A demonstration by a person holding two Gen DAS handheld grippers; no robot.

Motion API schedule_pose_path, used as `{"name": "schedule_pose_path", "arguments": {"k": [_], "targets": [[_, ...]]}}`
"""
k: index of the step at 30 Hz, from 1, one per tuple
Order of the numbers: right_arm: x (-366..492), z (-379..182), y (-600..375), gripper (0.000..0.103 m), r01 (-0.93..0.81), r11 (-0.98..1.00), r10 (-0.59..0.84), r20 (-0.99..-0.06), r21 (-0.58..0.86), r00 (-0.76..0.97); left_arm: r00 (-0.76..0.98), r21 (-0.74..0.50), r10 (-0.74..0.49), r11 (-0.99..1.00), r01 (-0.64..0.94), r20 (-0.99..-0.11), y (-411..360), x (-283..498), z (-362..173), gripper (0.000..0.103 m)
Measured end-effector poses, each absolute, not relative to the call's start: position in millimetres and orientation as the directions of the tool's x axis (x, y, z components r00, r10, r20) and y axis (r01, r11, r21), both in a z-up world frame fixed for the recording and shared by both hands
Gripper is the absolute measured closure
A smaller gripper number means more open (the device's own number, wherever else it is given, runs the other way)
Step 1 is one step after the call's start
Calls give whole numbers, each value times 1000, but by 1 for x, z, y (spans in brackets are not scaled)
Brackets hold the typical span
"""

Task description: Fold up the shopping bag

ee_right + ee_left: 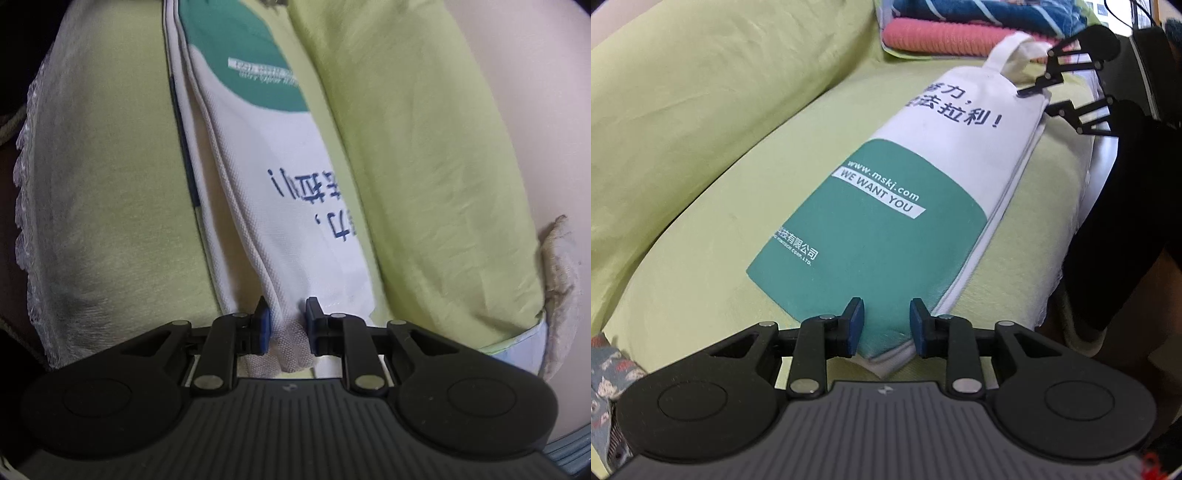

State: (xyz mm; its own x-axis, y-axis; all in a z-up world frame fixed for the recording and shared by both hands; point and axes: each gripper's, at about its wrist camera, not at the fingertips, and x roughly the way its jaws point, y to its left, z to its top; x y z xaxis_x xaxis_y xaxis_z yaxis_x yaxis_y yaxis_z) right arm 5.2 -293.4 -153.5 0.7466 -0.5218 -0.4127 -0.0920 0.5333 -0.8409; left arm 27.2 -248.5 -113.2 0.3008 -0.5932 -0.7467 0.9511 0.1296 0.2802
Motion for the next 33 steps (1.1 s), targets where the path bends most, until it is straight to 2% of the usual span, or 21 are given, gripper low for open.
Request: {"name": "schedule_pose_path", "arguments": {"k": [12, 17, 20, 21, 22, 27, 33], "targets": [[8, -147, -293, 87, -99, 549, -524, -434, -830, 733, 428, 568, -501, -161, 807, -752, -247, -1, -120, 65], [28, -151, -306, 86, -93, 557, -527, -438, -825, 728, 498, 688, -487, -390, 611, -718, -247, -21, -150, 65], [49, -148, -302, 86, -83, 561, -540, -440, -823, 718, 528, 719, -489, -452, 528, -695, -243, -24, -161, 74], [80, -141, -291, 86, -58, 564, -566, -437, -823, 699, 533, 721, -485, -455, 523, -693, -243, -24, -162, 85], [95, -137, -285, 86, -47, 567, -577, -437, -822, 690, 533, 717, -479, -448, 534, -697, -244, -23, -161, 92], [91, -132, -288, 87, -13, 585, -580, -430, -811, 692, 489, 676, -481, -383, 630, -728, -242, -25, -144, 95], [89, -139, -281, 87, -29, 583, -575, -437, -812, 691, 532, 687, -448, -338, 643, -718, -242, -14, -156, 97]]}}
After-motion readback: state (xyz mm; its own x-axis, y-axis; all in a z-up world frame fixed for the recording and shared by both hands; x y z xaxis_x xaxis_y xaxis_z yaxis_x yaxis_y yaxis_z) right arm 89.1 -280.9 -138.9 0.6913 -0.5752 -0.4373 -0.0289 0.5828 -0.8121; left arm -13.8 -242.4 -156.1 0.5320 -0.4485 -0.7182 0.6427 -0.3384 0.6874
